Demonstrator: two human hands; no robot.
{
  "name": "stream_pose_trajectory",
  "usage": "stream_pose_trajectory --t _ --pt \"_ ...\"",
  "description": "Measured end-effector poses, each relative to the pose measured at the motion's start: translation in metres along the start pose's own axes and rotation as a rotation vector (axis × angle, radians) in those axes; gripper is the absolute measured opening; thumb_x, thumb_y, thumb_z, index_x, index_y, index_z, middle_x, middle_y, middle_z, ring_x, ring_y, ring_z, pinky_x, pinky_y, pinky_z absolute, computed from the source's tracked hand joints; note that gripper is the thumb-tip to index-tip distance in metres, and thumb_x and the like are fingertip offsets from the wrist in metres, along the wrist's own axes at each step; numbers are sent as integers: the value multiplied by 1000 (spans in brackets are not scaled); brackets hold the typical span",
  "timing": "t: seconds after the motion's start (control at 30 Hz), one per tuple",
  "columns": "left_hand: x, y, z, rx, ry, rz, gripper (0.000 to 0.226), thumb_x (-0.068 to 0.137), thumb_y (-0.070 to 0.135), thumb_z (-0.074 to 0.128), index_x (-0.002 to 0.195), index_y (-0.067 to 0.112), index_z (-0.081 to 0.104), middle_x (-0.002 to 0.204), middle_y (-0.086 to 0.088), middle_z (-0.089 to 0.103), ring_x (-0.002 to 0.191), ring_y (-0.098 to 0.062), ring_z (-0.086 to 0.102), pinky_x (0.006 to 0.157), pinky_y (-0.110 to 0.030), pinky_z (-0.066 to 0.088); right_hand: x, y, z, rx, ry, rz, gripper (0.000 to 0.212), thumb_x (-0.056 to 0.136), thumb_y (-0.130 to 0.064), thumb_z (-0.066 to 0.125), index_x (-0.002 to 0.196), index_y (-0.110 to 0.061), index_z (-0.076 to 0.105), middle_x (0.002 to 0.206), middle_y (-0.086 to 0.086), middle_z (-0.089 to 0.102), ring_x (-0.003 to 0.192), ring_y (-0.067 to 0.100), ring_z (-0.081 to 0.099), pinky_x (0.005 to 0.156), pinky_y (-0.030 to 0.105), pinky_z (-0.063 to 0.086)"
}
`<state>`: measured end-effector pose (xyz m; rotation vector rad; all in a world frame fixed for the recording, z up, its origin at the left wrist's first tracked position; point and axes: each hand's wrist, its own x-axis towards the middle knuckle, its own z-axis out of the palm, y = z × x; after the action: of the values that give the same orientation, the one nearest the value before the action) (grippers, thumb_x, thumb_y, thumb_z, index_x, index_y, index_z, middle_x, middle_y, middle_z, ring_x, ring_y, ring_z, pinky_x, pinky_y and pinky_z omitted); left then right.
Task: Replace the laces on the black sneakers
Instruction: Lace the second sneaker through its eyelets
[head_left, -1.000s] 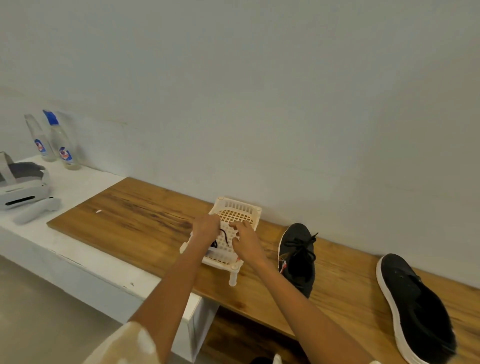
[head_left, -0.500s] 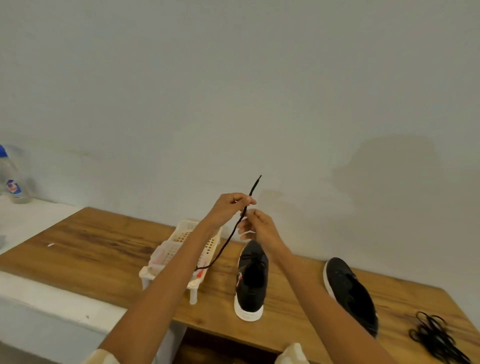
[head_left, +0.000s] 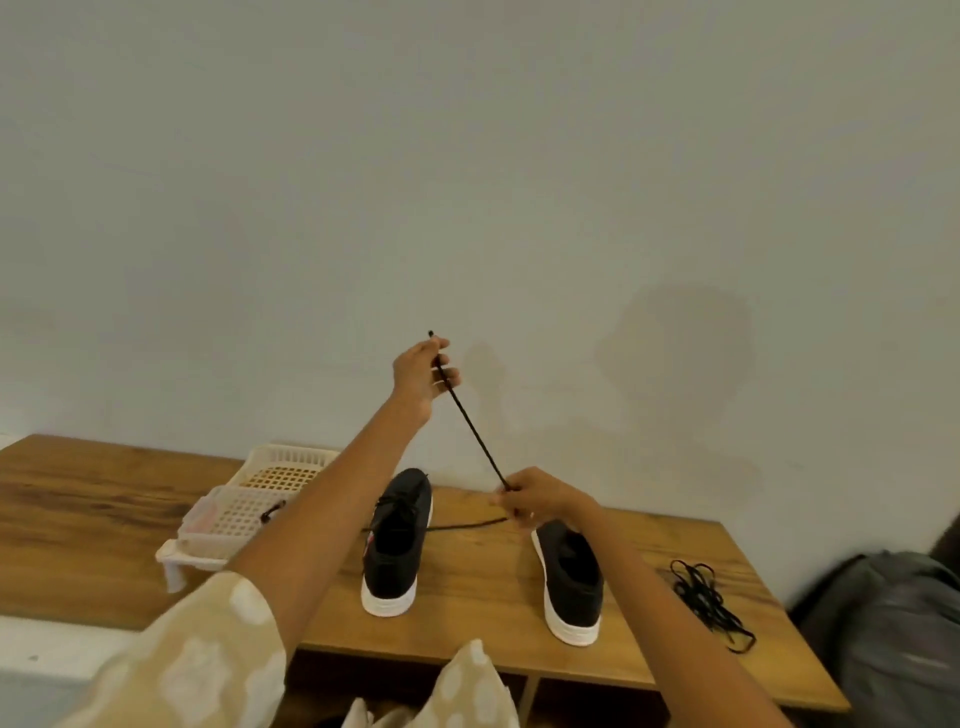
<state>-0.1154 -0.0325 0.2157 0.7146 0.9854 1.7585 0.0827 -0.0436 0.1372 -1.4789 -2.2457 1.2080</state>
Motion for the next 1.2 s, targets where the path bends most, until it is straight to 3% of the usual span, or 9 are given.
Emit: stream_pose_trajectory --t 0.13,0.27,0.37,0.5,0.57,0.7,0.8,0.93,1.2 --pt "7 2 -8 154 129 63 20 96 15 49 83 13 64 63 0 43 34 -6 30 34 -18 25 -10 60 -28 17 289 214 13 94 -14 55 98 -2 61 70 5 59 54 13 57 54 24 55" --pt "8 -10 -21 292 136 20 17 95 19 53 98 9 66 62 0 42 31 -4 24 32 -17 19 -16 71 -35 151 505 223 24 96 -16 52 101 4 65 69 6 61 57 15 59 54 20 54" --pt "-3 -32 -18 503 2 -76 15 92 20 57 95 10 67 66 -2 52 37 -7 29 33 -16 18 -20 48 -29 502 497 64 29 98 -19 50 104 6 62 75 9 63 63 17 60 58 22 56" --pt "-23 -71 4 662 -219 -73 18 92 20 54 97 9 68 90 -5 71 36 -7 41 35 -17 19 -18 10 -25 790 394 -138 22 96 -19 54 103 1 62 81 13 66 66 21 63 76 36 58" --pt "-33 -88 15 692 -359 -90 21 97 18 47 93 9 65 94 -6 71 36 -7 44 34 -17 19 -15 -5 -32 950 428 -199 16 95 -17 55 99 -3 62 77 9 65 65 19 63 73 34 58" --pt "-47 -115 13 771 -576 -110 25 103 19 36 90 8 55 80 -5 70 35 -8 41 34 -19 25 -23 -17 -72 1234 618 -288 15 98 -19 50 91 -10 60 69 0 61 57 10 59 63 25 55" --pt "-51 -127 5 710 -499 -124 23 102 19 36 94 8 54 71 -4 63 37 -7 38 36 -19 27 -40 -11 -104 1206 762 -290 28 99 -28 47 86 -10 64 70 0 62 56 9 57 58 23 53" --pt "-53 -135 12 381 -370 -319 21 101 20 38 85 13 51 52 4 39 35 -5 26 34 -17 19 -52 -7 -130 1105 941 -293 25 95 -32 56 83 -13 68 70 -3 62 60 7 54 59 21 45" --pt "-53 -105 94 250 -564 -173 26 102 17 34 83 11 52 44 12 31 36 -2 25 34 -15 17 -68 -31 -171 1071 1176 -532 30 97 -24 52 69 -16 44 68 -2 48 60 9 47 57 22 42"
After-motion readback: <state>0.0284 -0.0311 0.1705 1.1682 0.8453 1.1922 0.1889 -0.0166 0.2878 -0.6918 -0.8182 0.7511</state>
